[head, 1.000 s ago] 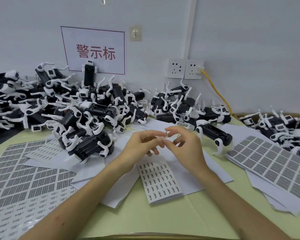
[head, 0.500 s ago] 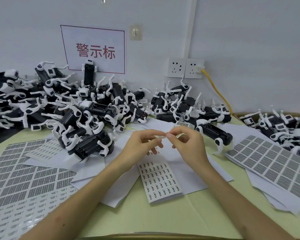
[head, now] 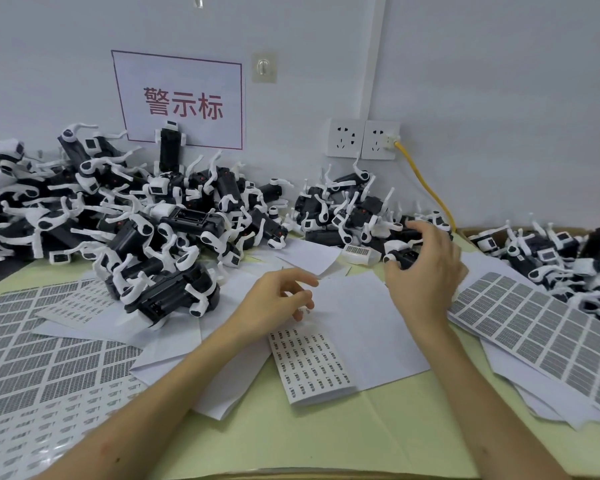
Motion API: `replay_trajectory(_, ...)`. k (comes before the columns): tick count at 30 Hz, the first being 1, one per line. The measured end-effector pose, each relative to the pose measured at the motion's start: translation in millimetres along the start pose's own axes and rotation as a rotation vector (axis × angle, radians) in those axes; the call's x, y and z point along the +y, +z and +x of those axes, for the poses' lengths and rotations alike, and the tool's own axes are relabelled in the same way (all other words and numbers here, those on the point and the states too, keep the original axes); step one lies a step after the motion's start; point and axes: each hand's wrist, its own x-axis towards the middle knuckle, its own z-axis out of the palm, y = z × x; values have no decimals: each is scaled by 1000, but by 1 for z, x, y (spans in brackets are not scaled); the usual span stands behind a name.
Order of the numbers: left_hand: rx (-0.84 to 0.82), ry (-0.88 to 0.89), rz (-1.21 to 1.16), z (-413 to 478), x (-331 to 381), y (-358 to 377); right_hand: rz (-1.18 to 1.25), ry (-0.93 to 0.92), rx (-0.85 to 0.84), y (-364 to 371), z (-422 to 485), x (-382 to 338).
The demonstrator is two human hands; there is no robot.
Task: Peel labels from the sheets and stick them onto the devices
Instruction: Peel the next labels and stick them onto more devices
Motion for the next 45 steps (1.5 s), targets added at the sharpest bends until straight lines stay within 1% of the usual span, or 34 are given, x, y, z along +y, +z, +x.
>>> replay_trajectory(2, -2, -2, 13, 0, 0, 1, -119, 92, -65, -3, 5, 9)
replay_trajectory(4, -1, -1, 12, 0, 0, 0, -154, 190, -189, -4, 9, 18)
replay_trajectory(6, 3, 1, 14, 0, 0, 0, -173, 231, -295, -4, 12, 24)
replay_trajectory(7, 2, 0, 16, 0, 0, 0, -179, 223, -318, -5, 12, 26)
replay_trajectory(11, -2, 0, 21, 0, -1, 0, -97, 196, -273, -6, 15, 28)
replay_trajectory(15, -22, -14, 35, 0, -2, 0, -187, 181, -327, -1, 12, 31)
replay_trajectory(19, -64, -31, 51, 0, -2, 0, -188, 145, -354, -1, 14, 37)
replay_trajectory(22, -85, -40, 61, 0, -2, -1, -168, 121, -301, -1, 17, 34)
replay_trajectory(25, -94, -39, 64, 0, -2, -1, -66, 76, -202, -2, 16, 26)
replay_trajectory(28, -104, -44, 63, -1, -2, -2, 68, 57, -160, -2, 13, 21)
replay_trajectory(32, -126, -54, 78, -2, 0, -2, 181, -79, -3, -3, 9, 17)
replay_trajectory(34, -110, -41, 84, -2, 0, -2, 264, -141, 88, -4, 10, 16)
replay_trajectory(36, -48, -21, 55, -3, 1, -1, 377, -161, 110, -2, 11, 15)
replay_trajectory(37, -12, -7, 31, -3, 1, 0, 435, -141, 84, -2, 11, 13)
replay_trajectory(39, 88, 43, 13, -3, 2, 2, 535, -57, -23, 0, 10, 10)
replay_trajectory(42, 281, 156, -10, -3, 6, -1, 754, 133, -265, -1, 8, 5)
replay_trajectory(43, 287, 148, -71, -3, 9, -5, 848, 191, -342, -2, 7, 3)
replay_trajectory(45, 185, 35, -268, -4, 15, -13, 1002, 262, -503, -4, 6, -1)
